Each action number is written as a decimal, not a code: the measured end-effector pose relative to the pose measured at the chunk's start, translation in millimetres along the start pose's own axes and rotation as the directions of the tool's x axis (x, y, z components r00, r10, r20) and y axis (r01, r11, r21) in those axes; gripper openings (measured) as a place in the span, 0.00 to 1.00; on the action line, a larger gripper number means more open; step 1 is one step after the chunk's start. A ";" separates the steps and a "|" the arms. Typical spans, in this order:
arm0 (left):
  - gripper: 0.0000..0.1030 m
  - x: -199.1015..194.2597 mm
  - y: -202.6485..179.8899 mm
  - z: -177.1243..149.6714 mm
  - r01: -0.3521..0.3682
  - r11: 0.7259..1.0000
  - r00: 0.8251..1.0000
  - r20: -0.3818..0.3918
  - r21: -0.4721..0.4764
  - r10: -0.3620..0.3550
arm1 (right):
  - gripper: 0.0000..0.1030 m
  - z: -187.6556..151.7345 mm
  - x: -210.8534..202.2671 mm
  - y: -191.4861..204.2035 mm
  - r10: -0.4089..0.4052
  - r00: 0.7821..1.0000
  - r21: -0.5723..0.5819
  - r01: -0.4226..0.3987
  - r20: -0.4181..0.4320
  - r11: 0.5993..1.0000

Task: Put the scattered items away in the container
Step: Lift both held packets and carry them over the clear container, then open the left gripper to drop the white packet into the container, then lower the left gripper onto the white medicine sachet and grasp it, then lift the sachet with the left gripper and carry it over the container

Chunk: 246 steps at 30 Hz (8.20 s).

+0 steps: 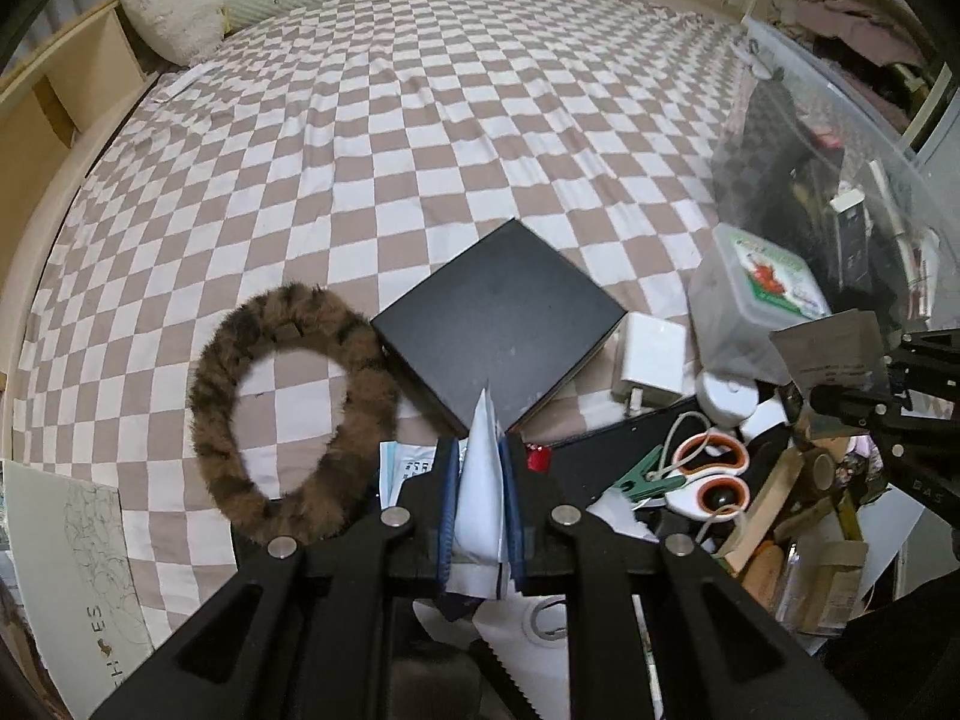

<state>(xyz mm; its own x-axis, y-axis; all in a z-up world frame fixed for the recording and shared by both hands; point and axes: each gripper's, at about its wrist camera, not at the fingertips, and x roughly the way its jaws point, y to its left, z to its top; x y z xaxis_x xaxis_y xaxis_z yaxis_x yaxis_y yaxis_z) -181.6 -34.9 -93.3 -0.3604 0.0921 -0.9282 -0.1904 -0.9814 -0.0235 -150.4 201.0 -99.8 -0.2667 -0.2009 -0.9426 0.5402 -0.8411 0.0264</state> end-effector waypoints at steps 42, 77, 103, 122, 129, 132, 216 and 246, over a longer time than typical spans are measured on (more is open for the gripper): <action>0.14 -90.7 -71.3 36.5 0.086 0.994 0.960 0.262 0.074 -0.103 | 0.14 3.2 -85.9 -42.4 -0.021 0.971 0.190 -0.025 0.239 0.981; 0.14 -135.3 -132.3 84.9 0.158 0.985 0.857 0.485 0.072 -0.173 | 0.14 -23.7 -193.7 -100.1 -0.322 0.740 0.374 0.103 0.590 0.922; 0.14 -134.3 -213.7 144.0 0.226 0.956 0.775 0.561 0.184 -0.292 | 0.14 -57.3 -196.7 -191.4 -0.517 0.671 0.581 0.155 0.531 0.799; 0.14 -80.0 -218.5 144.4 0.229 0.937 0.858 0.400 0.265 -0.323 | 0.14 -54.5 -165.4 -208.5 -0.465 0.767 0.551 0.177 0.442 0.815; 0.62 -42.1 -213.9 118.8 0.189 0.924 0.921 0.268 0.331 -0.284 | 0.14 -58.5 -163.6 -218.6 -0.417 0.795 0.571 0.111 0.440 0.814; 0.63 -21.3 -223.7 109.0 0.169 0.910 0.942 0.211 0.378 -0.262 | 0.14 -60.6 -165.5 -219.7 -0.410 0.796 0.577 0.095 0.445 0.811; 0.56 -91.9 -168.7 127.1 0.154 0.951 0.856 0.444 0.268 -0.264 | 0.14 -55.2 -127.8 -231.4 -0.299 0.874 0.599 0.012 0.383 0.801; 0.56 -84.3 -243.6 165.3 0.281 0.910 0.791 0.463 0.306 -0.400 | 0.14 -34.6 -120.7 -220.0 -0.258 0.891 0.595 -0.017 0.373 0.803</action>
<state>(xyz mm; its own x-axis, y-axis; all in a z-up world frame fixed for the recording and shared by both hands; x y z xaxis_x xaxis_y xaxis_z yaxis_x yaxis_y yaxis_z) -255.9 224.3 52.1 -0.6317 0.5437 -0.5526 -0.5539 -0.8153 -0.1688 -209.5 427.7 -3.4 -0.6749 -0.1496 -0.7226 -0.0365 -0.9713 0.2352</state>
